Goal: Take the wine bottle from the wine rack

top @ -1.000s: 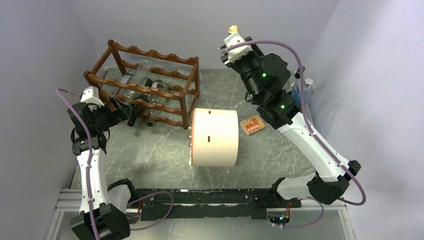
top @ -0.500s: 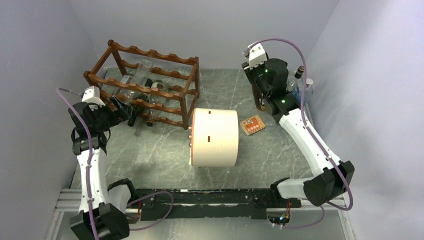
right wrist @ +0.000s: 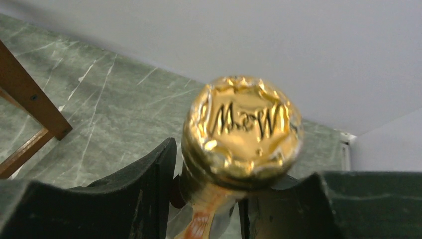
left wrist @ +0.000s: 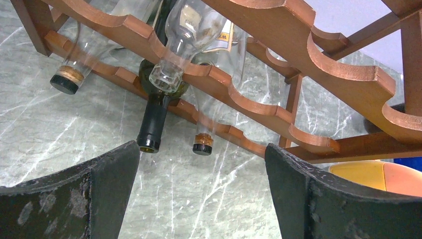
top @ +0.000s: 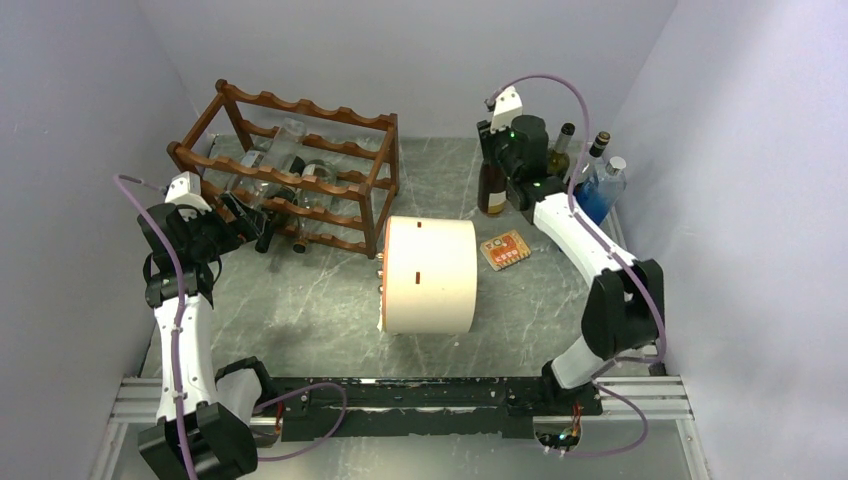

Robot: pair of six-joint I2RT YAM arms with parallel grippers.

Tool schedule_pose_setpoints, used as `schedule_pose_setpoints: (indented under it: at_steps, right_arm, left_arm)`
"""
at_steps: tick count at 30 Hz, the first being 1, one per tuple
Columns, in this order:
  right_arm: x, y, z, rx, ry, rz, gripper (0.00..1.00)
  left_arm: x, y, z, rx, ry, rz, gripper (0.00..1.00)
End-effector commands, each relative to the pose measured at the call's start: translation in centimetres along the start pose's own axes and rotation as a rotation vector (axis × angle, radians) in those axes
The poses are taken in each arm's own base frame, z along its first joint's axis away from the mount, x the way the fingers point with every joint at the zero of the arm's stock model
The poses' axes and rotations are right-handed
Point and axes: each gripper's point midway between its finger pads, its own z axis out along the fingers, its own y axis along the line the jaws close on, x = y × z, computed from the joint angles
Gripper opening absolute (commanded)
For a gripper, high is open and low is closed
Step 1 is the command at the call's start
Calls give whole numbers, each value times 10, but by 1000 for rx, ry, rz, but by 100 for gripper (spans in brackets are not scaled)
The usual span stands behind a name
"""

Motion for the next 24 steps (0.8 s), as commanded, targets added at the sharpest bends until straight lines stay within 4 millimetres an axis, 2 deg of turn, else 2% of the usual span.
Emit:
schedule_pose_setpoints:
  at_steps: [1,8,14,20,21,24]
  right_arm:
    - [-118,-34,-6,107,-439,104,0]
    - [-93,-38,18,149,-404,144,0]
    - [-64,-45,15,197,-359,199,0]
    - [-47,-43,9,202,-328,219,0]
    - [-44,-41,9,199,-319,219,2]
    - [-40,-38,10,182,-307,210,16]
  left_arm:
    - [-2,-6,1,30,-10,29,100]
    - [-4,-9,0,48,-19,40,100]
    - [-2,-11,1,63,-12,43,100]
    - [-2,-14,0,78,-15,48,100]
    - [-3,-14,0,79,-16,49,100]
    - [-3,-15,-2,78,-21,52,100]
